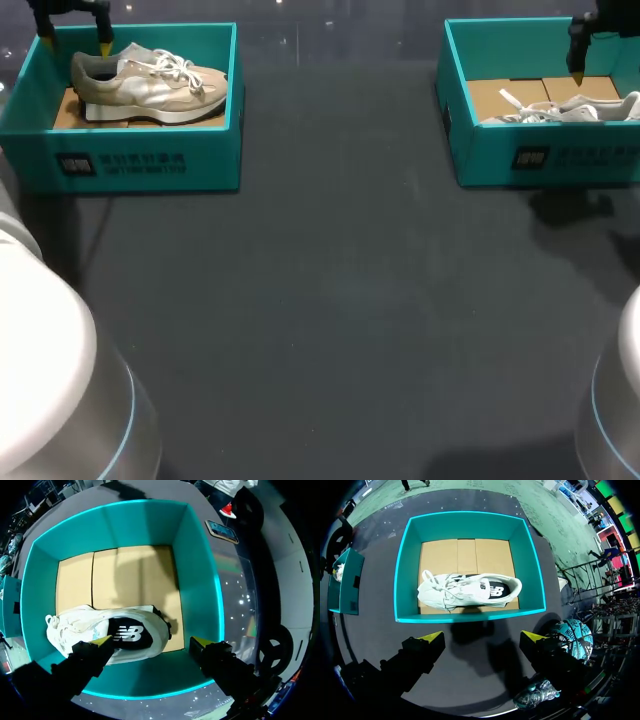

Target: Take the shoe out of the shoebox, open the shoe tongue, remove and reinsert the insole, then place the shoe into the shoebox

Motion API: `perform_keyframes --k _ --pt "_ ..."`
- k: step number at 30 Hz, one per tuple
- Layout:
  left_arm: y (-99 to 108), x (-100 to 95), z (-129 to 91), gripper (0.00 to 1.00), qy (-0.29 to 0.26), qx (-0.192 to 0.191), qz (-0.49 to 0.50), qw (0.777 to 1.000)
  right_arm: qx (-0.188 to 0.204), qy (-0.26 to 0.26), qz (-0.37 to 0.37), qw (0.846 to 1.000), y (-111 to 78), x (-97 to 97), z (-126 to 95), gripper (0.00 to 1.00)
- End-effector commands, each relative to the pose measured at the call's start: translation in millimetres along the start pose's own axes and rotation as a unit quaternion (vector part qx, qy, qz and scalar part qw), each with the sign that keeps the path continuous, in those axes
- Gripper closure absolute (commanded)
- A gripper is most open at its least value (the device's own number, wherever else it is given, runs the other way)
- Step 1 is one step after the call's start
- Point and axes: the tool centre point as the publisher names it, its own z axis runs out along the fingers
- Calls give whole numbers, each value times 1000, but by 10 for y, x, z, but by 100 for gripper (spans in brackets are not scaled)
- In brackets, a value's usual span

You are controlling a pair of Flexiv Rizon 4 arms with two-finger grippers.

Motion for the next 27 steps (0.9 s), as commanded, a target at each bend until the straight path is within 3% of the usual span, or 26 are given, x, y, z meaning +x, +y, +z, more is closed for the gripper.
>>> perform_keyframes --k 1,27 --pt "104 43 72 0 -5 10 -10 1000 0 0 0 1000 -5 -2 0 0" --pt "210 69 409 3 11 24 -46 999 0 0 0 1000 -5 -2 0 0"
